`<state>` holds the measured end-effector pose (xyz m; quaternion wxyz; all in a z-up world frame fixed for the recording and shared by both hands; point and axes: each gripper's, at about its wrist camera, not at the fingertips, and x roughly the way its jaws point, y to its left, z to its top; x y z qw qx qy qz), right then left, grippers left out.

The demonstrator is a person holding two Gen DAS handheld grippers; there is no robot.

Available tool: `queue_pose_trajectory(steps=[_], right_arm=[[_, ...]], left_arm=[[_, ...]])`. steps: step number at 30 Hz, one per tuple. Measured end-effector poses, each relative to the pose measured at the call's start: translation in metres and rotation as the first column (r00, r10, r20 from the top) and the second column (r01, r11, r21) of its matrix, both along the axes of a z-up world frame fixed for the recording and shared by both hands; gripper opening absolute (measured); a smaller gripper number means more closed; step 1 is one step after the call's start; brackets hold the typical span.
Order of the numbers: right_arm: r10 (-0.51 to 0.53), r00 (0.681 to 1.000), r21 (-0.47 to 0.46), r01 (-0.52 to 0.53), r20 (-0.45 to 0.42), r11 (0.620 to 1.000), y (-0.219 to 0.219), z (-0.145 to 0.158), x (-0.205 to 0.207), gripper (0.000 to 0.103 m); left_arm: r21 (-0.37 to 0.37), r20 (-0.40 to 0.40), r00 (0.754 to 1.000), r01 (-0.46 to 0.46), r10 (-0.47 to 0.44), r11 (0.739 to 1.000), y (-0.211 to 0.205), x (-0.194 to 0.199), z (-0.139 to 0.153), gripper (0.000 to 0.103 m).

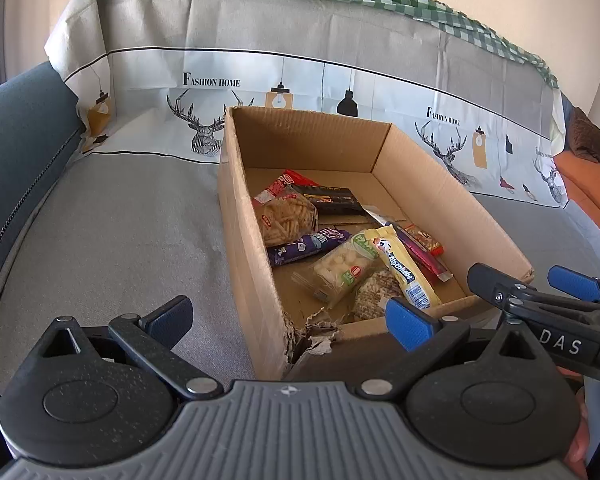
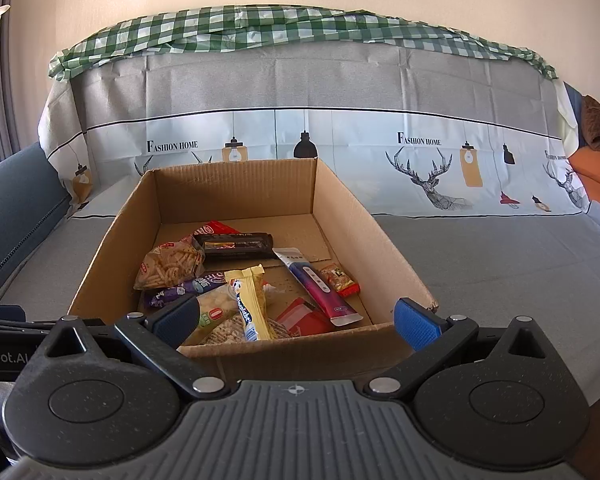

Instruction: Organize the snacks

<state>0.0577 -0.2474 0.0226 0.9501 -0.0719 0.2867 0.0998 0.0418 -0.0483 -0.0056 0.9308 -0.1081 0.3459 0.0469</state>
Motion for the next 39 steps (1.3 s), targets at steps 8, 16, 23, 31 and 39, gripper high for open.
queue_pose_trajectory(steps=[8,16,23,31,39], right_arm=[[0.001,1.000,-0.001,-0.001,0.000,1.000,-0.0002,0.0000,0.0003,0.102],[0.000,1.000,-0.004,0.000,-0.001,1.000,0.0004,-0.0002,0.0005,0.102],[-0.004,1.000,-0.015,0.004,-0.001,1.000,-0.0048,-0.0010,0.0004,0.102],[-0.003,1.000,-0.016,0.003,-0.001,1.000,-0.0050,-0.0010,0.0009,0.102],[-0.002,1.000,-0.017,0.002,-0.001,1.000,-0.0057,-0.0011,0.0012,0.102]], left_arm=[[-0.002,0.000,1.000,0.002,-0.002,1.000,0.0001,0.0004,-0.0006,0.103],[-0.003,0.005,1.000,0.016,-0.016,1.000,0.0005,0.0007,-0.0022,0.103],[-0.009,0.010,0.999,0.030,-0.030,0.999,-0.0016,0.0007,-0.0033,0.103],[-0.017,0.006,0.999,0.031,-0.031,0.999,0.0004,0.0009,-0.0045,0.103],[-0.018,0.004,0.999,0.032,-0.032,0.999,0.0010,0.0015,-0.0049,0.103]])
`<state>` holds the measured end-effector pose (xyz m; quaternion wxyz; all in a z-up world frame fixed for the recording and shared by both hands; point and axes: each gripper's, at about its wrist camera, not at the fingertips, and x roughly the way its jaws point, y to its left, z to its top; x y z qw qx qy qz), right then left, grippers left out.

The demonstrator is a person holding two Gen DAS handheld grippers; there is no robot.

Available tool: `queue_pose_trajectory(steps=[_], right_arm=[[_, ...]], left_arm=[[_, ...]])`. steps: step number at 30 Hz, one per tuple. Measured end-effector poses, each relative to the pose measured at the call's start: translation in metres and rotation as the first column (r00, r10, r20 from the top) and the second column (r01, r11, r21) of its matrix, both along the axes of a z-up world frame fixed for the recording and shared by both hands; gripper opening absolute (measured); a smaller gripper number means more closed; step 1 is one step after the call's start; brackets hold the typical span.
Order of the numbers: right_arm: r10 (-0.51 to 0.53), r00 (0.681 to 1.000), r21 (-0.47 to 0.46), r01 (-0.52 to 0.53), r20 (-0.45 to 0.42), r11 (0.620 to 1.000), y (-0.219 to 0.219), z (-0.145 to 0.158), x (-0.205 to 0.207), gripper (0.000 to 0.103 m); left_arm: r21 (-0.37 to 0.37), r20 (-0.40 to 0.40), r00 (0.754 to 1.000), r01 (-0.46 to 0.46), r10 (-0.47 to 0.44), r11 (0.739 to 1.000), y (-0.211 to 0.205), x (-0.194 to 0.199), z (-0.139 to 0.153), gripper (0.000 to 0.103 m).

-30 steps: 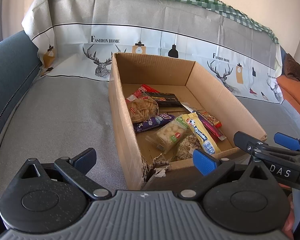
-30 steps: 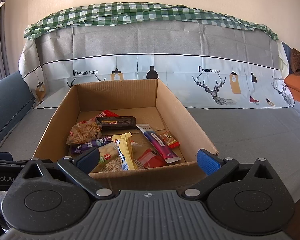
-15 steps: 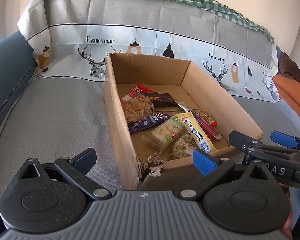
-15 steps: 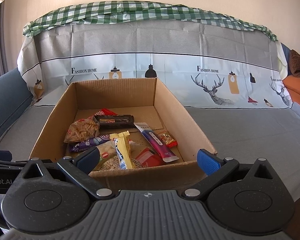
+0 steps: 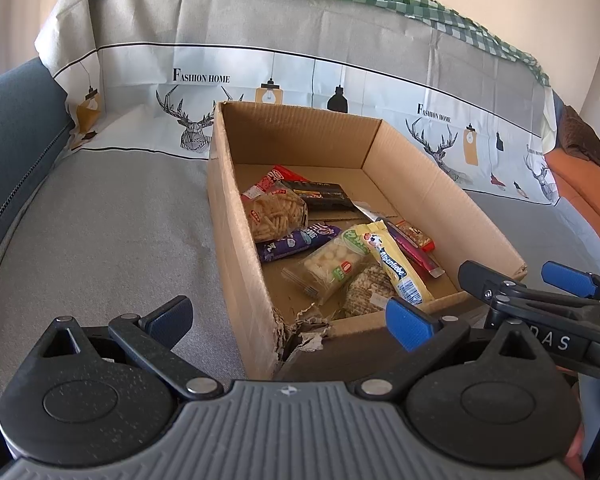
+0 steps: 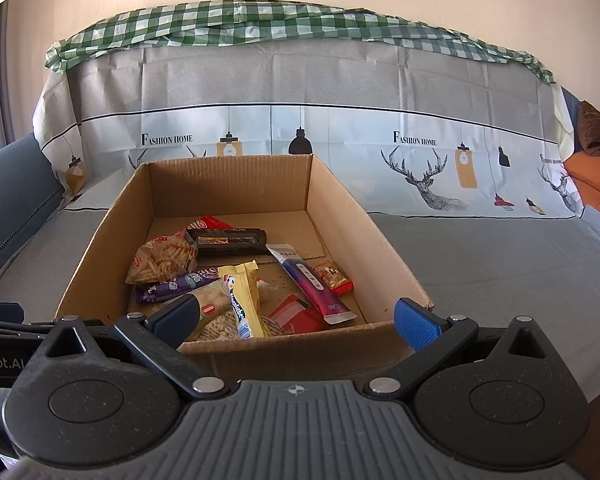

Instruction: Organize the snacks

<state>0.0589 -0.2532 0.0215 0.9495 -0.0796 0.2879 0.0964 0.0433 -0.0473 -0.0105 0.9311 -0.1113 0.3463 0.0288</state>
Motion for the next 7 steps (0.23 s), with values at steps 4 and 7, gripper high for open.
queue_pose_trajectory(steps=[4,7], right_arm=[[0.001,1.000,0.000,-0.001,0.000,1.000,-0.0004,0.0000,0.0000,0.102],[0.001,1.000,0.001,-0.001,0.001,1.000,-0.0001,0.0000,-0.0002,0.102]], left_arm=[[0.001,0.005,1.000,0.001,-0.001,1.000,-0.0004,-0.0003,-0.0003,0.103],[0.011,0.006,1.000,0.004,-0.004,1.000,-0.0011,-0.0007,-0.0015,0.103]])
